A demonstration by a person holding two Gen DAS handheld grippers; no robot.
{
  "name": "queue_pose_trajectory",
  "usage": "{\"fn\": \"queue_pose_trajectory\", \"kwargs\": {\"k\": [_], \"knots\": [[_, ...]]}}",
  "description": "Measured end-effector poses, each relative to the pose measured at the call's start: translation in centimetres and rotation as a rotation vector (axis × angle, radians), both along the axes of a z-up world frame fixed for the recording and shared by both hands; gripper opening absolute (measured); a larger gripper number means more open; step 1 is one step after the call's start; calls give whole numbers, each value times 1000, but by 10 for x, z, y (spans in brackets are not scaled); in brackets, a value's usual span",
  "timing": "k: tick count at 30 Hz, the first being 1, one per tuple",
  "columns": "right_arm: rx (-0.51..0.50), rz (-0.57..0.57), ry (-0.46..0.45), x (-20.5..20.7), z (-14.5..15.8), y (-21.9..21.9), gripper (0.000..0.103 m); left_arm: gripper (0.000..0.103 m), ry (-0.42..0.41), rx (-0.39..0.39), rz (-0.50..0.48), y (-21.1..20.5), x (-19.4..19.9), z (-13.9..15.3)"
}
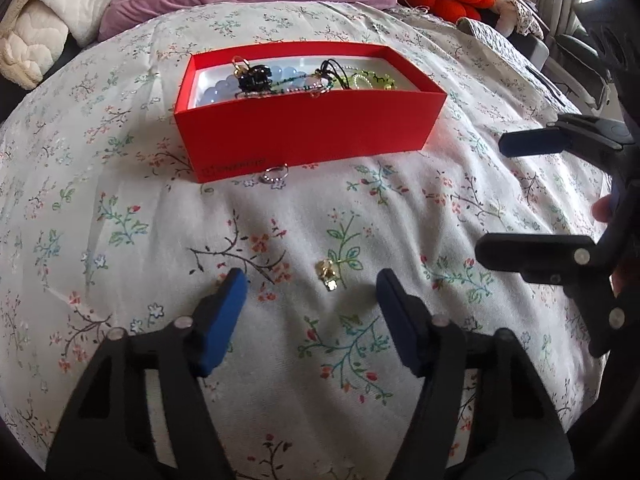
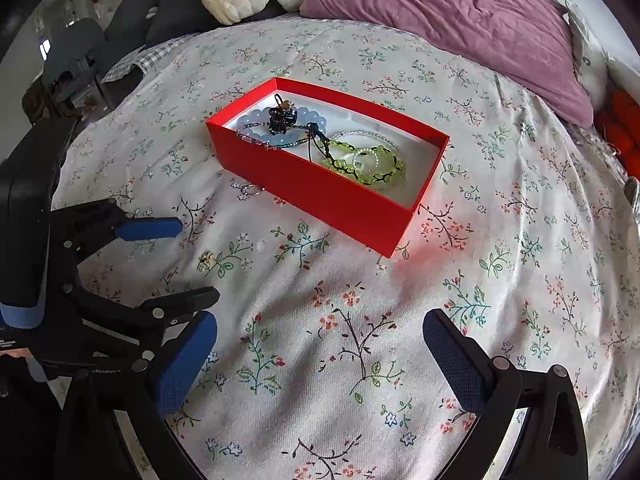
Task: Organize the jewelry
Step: 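Withdraw both open tools from the box toward the small gold charm, then lower the left tool onto the small gold charm and close it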
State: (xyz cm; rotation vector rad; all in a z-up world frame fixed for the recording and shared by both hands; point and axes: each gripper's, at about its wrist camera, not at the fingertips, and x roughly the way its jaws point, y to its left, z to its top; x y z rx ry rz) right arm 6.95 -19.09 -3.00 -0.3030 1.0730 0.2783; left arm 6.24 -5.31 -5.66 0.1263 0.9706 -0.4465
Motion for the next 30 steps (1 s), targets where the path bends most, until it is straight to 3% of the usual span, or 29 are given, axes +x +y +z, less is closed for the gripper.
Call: {"fn": "queue_pose_trajectory", "kwargs": {"k": [2, 6, 10, 19, 30], "knots": [[17, -12, 8, 3, -2, -2, 103, 51, 8, -36, -9, 1, 2, 1], [25, -18, 14, 7, -4, -4, 103, 48, 17, -68, -36, 2, 0, -1], [27, -16, 16, 7, -6, -4, 103, 41, 14, -54, -47, 0, -1, -2], [37, -27, 16, 12, -12, -3, 103, 10, 8, 11, -85, -11, -6, -4], [97, -15, 16, 18, -18, 14, 103, 6, 9, 13, -31, 17, -8, 4]]}}
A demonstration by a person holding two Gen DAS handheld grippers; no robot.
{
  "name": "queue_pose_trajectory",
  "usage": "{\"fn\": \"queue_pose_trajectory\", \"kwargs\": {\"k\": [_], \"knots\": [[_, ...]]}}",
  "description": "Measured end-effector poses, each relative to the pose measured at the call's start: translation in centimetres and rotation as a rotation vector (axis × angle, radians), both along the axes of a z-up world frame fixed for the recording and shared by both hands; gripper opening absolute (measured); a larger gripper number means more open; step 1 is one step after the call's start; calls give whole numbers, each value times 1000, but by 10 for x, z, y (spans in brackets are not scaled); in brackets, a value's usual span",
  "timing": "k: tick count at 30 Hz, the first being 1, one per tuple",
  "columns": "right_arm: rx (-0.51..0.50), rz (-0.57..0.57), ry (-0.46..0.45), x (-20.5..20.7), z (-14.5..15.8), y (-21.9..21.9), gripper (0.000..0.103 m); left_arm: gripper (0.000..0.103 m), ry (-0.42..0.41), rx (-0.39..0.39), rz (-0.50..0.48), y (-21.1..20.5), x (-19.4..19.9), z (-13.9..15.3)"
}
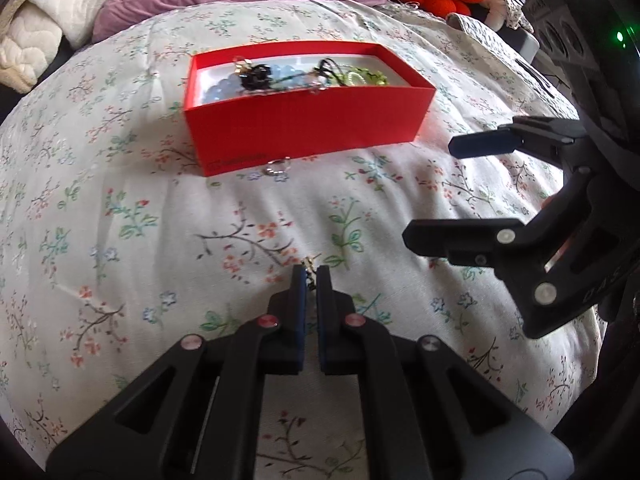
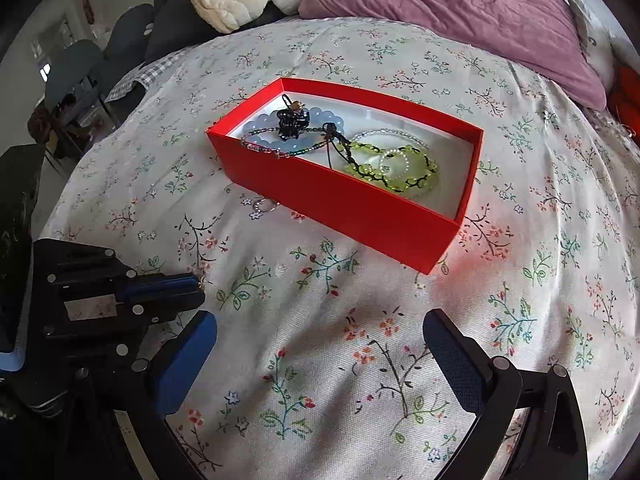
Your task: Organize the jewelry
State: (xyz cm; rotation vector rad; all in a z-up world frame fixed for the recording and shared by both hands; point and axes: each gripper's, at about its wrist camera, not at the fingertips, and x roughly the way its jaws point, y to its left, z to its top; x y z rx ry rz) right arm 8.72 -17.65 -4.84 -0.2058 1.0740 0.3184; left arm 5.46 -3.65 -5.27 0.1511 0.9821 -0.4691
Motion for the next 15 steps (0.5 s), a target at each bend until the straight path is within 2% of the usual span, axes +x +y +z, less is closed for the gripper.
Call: {"fn": "queue_pose_trajectory", "kwargs": {"k": [7, 10, 15], "knots": [[108, -24, 35, 11, -14, 25, 103, 5, 0, 22, 91, 31, 5, 4], [120, -46, 10, 17, -19, 35, 102, 5, 4, 16, 132, 45, 8, 6], [121, -107, -42, 27, -27, 53, 91, 5, 17, -19, 191, 65, 13, 8]]}}
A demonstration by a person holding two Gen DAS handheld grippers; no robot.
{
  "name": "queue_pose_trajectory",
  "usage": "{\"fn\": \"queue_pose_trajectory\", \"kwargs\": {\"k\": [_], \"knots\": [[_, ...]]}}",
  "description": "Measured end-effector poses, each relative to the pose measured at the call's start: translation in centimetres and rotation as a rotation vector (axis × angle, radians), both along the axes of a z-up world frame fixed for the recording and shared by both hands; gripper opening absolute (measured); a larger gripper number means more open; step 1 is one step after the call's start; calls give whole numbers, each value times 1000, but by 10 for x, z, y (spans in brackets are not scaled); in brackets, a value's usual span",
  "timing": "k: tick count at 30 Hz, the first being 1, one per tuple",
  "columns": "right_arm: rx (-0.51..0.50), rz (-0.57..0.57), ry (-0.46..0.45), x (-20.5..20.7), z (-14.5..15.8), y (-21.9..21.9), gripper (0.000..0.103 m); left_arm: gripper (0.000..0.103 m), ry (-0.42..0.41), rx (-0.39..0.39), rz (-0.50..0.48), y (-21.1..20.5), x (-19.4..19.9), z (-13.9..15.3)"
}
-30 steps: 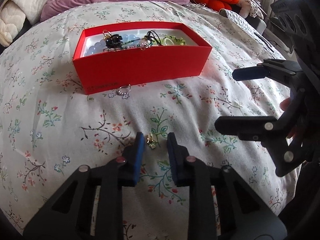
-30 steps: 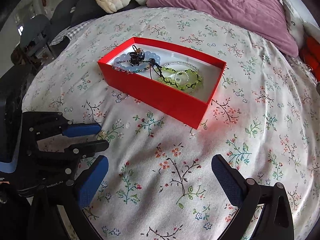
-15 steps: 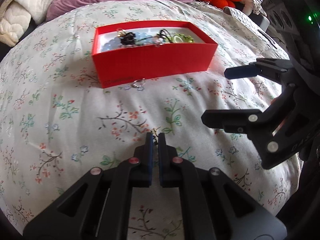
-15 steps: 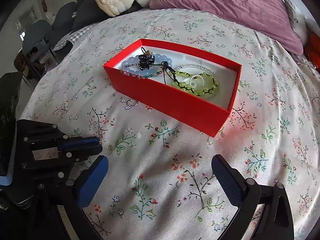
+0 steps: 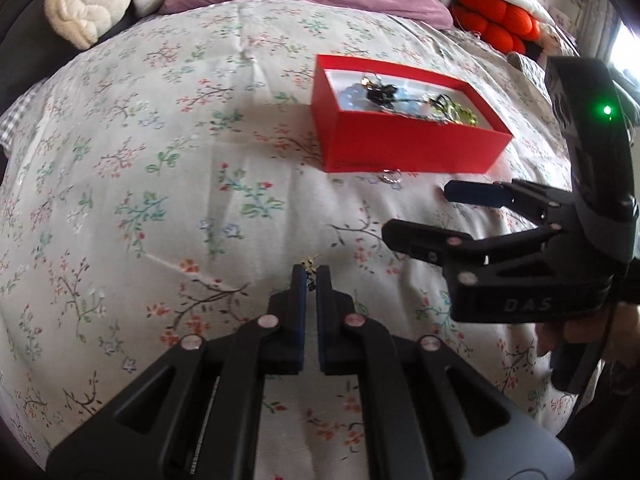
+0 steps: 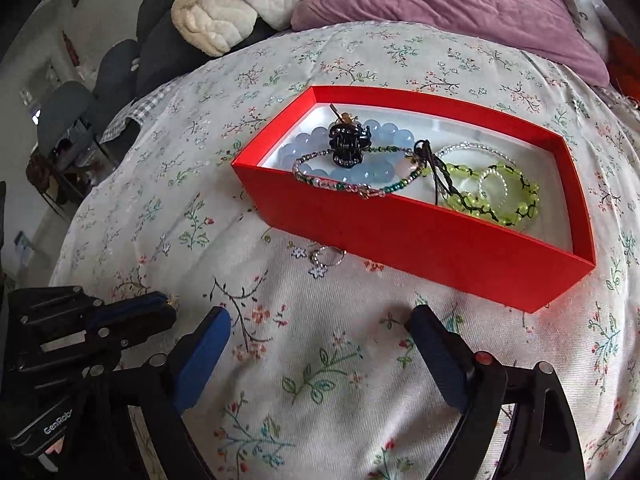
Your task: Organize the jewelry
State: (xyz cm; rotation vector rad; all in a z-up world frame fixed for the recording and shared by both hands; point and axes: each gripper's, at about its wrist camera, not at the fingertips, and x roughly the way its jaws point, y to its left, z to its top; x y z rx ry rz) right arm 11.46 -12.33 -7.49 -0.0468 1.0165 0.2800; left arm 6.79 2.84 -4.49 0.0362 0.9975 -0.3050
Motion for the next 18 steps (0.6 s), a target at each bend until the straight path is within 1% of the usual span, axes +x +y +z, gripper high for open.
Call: {"fn": "queue_pose_trajectory", "kwargs": {"k": [1, 2, 3, 5, 6, 8, 9, 11, 13, 14, 15, 17, 18], "knots": [[0, -11, -8, 2, -1, 3, 89, 5, 2, -4, 6, 2, 1, 0], [-5, -25, -21, 3, -2, 6, 84, 5, 4, -7, 10, 4, 1, 0], [-13, -36, -30, 5, -3, 8, 82, 5, 6, -9, 12, 5, 2, 0], [-29, -63, -48, 8, -5, 12, 72, 5, 8, -14, 13, 7, 2, 0], [-33, -80, -57, 10, -6, 13, 70, 5, 10, -17, 13, 8, 1, 0], [-43, -107, -70, 14, -7, 14, 61, 5, 16, -19, 12, 7, 0, -2], [-43, -124, -74, 15, -8, 15, 60, 5, 19, -18, 10, 7, 1, -3], [-55, -143, -80, 17, -9, 16, 54, 5, 23, -14, 4, 5, 1, -5], [-71, -146, -83, 19, -10, 18, 51, 5, 26, -9, -4, 3, 1, -7], [-71, -146, -84, 19, -10, 18, 45, 5, 26, -7, -7, 2, 0, -7], [-70, -151, -86, 20, -9, 17, 42, 5, 26, -6, -8, 2, 0, -8], [-66, -147, -86, 19, -9, 15, 31, 5, 28, -4, -8, 1, -1, -8], [-67, -138, -86, 19, -8, 16, 28, 5, 28, -4, -8, 1, 0, -9]]}}
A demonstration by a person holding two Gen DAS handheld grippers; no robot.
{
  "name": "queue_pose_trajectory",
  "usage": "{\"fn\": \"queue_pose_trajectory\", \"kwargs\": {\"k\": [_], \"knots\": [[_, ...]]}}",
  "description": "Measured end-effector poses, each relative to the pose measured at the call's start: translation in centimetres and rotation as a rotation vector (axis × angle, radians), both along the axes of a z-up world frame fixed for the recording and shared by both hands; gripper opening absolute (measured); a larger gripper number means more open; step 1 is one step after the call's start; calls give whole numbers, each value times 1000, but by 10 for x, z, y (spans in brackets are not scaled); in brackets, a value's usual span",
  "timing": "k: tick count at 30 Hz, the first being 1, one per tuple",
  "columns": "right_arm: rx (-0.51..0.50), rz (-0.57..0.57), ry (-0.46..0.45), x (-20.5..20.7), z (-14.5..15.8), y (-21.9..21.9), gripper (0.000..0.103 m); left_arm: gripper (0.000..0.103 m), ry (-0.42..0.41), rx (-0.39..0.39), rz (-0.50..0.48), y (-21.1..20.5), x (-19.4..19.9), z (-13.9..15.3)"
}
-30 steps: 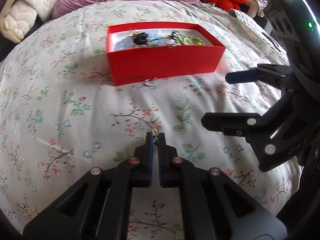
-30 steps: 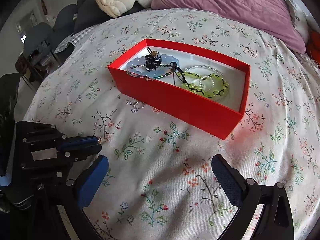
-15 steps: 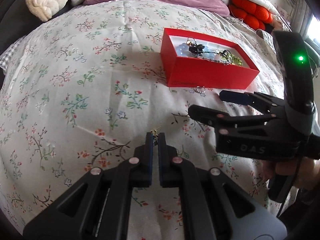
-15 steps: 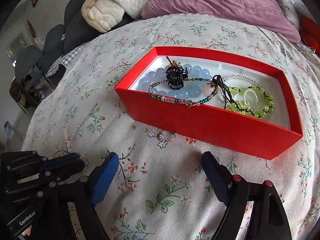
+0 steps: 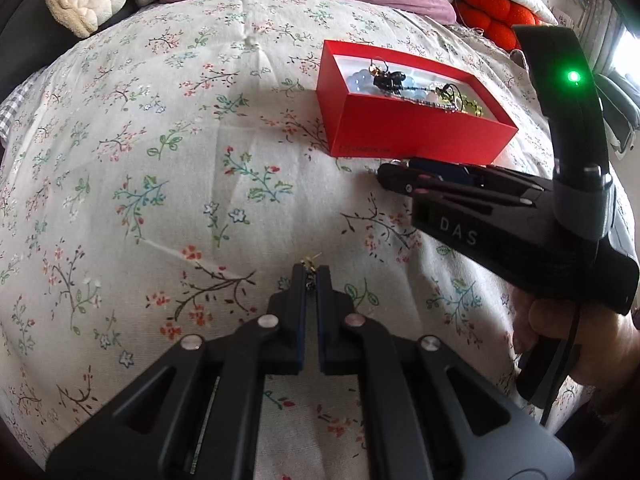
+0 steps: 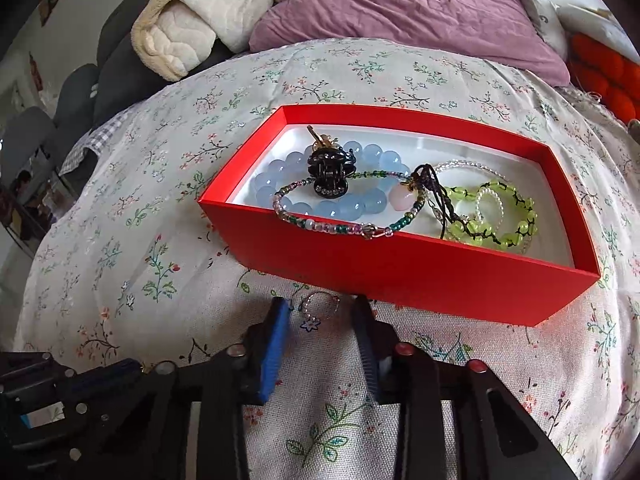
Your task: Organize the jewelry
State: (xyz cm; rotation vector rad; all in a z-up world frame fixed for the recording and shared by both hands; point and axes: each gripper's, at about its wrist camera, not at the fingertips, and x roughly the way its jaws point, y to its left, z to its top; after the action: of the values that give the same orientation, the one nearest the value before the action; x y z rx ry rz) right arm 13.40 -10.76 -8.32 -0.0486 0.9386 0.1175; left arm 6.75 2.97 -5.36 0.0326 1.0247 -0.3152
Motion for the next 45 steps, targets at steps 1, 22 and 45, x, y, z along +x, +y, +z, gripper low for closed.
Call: {"fn": "queue_pose_trajectory", "kwargs": {"k": [1, 22, 45], "knots": [[-1, 10, 0, -1, 0, 0, 22, 5, 0, 0, 1, 0, 0, 0], [72, 46, 20, -14, 11, -14, 80, 5, 4, -7, 9, 0, 4, 0], [-8, 67, 8, -7, 5, 0, 9, 5, 4, -9, 21, 6, 1, 0]]}}
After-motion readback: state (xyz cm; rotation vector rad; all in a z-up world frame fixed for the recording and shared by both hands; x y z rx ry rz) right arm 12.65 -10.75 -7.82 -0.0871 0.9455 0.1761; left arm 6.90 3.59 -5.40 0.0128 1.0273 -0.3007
